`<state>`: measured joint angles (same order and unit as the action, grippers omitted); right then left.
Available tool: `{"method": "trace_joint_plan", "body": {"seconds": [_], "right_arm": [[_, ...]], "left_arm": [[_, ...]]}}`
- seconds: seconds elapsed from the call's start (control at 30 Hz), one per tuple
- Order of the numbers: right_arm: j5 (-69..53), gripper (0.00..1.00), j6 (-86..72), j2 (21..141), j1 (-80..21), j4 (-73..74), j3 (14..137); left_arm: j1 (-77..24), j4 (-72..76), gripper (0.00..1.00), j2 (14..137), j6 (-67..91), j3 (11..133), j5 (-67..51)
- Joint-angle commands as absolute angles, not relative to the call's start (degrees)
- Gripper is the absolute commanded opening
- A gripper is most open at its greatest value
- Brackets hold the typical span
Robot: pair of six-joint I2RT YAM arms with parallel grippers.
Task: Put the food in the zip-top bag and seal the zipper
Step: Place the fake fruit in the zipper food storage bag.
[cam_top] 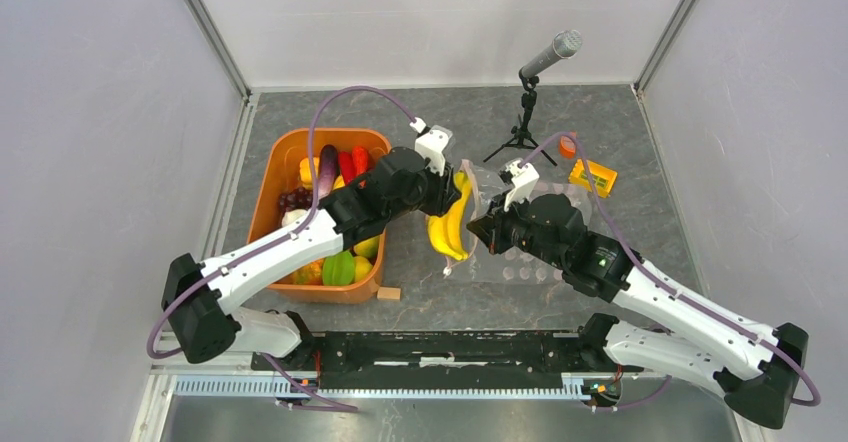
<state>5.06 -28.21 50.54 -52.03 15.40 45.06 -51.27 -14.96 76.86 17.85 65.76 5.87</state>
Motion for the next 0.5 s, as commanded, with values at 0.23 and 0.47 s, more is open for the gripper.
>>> {"method": "trace_joint_plan", "body": {"seconds": [0.23,0.47], "right_arm": [[1.0,0.00,-27.2,49.7,-52.3,7.6,45.8],[0.2,0.00,-27.8,50.9,-52.3,8.6,45.7]], "left_arm": [[-54.4,-9.9,0.15,77.7,19.3,67.1,3.0],[-54.4,-10.4,0.15,77.6,27.9,68.5,10.7]]}}
